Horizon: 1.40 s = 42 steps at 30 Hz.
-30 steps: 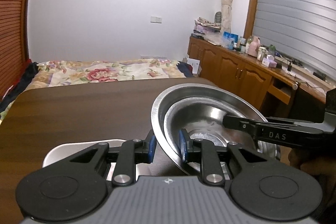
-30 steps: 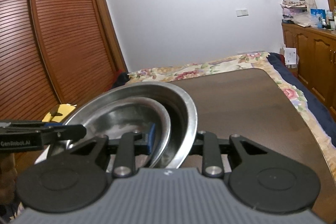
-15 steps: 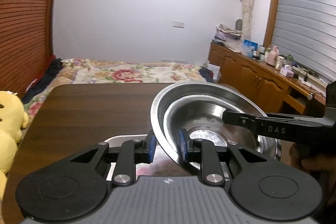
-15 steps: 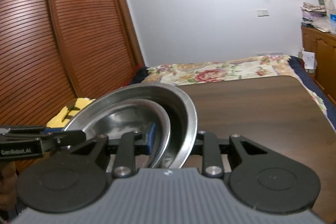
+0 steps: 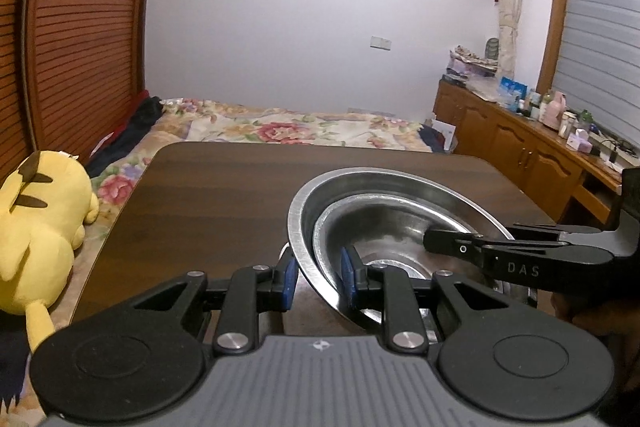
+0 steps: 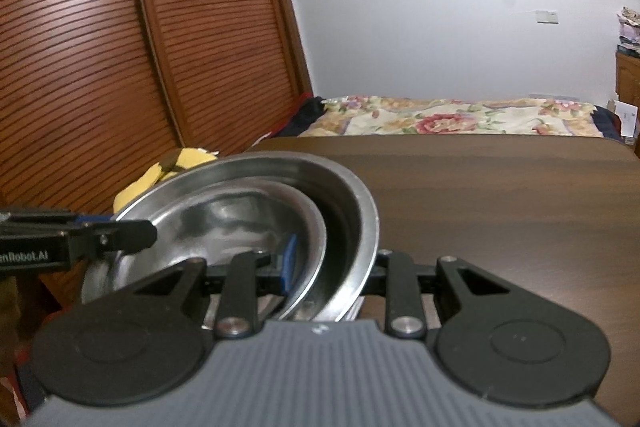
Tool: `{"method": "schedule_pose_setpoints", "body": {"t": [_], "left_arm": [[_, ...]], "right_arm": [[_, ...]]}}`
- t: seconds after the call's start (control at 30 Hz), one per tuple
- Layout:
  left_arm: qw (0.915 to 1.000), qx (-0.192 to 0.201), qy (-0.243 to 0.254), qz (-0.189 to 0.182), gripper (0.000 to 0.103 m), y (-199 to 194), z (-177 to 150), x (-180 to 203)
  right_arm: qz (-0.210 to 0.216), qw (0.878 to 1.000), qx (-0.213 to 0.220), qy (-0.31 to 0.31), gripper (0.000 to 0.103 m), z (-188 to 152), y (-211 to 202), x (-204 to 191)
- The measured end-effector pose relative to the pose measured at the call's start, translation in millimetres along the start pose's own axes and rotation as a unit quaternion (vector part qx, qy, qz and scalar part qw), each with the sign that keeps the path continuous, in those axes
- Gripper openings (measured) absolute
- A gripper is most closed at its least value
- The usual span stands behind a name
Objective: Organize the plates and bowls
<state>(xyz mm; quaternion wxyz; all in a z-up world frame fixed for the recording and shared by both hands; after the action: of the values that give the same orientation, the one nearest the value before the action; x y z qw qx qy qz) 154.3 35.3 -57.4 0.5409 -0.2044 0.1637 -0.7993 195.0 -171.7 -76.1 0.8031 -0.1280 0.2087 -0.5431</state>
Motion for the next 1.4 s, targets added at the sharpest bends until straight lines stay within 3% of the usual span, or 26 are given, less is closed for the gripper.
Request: {"method": "schedule_pose_setpoints", "body": {"t": [0.87,1.1,1.27,1.4], "left_arm": [[0.9997,-0.02,-0.008,0.014,0.027,19,-23,-10],[0.9996,-0.016,-0.002,0.021,0.027,18,-26,-5],[0.9997,-0.018,-0.004,0.019,0.027,18,-27,-3],[0.9997,-0.018,-0.005,0.018,0.027,18,-26,-4]], "right_arm": [[-0.024,0.998,-0.013,-0.051,0.031,-11,15,-11],[-0.052,0.991,-0.011,-0.121,0.039,-12,19,-23],[-0.06,0.988,-0.016,-0.143,0.042,-10,20,-25],[-0.065,0.987,-0.025,-0.148,0.051,-9,22,-23]]}}
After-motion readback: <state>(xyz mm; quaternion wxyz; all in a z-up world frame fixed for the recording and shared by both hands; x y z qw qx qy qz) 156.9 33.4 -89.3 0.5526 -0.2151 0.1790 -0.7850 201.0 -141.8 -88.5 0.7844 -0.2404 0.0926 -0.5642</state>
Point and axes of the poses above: each gripper's, at about its wrist camera, not at the fingertips, and y roughly the way its jaws point, x to its right, z to its top, the point moved 9 cm from there along y, roughly the way its jaws point, and after that the axes turned 3 degrees about -z, right-handed, at the moved point
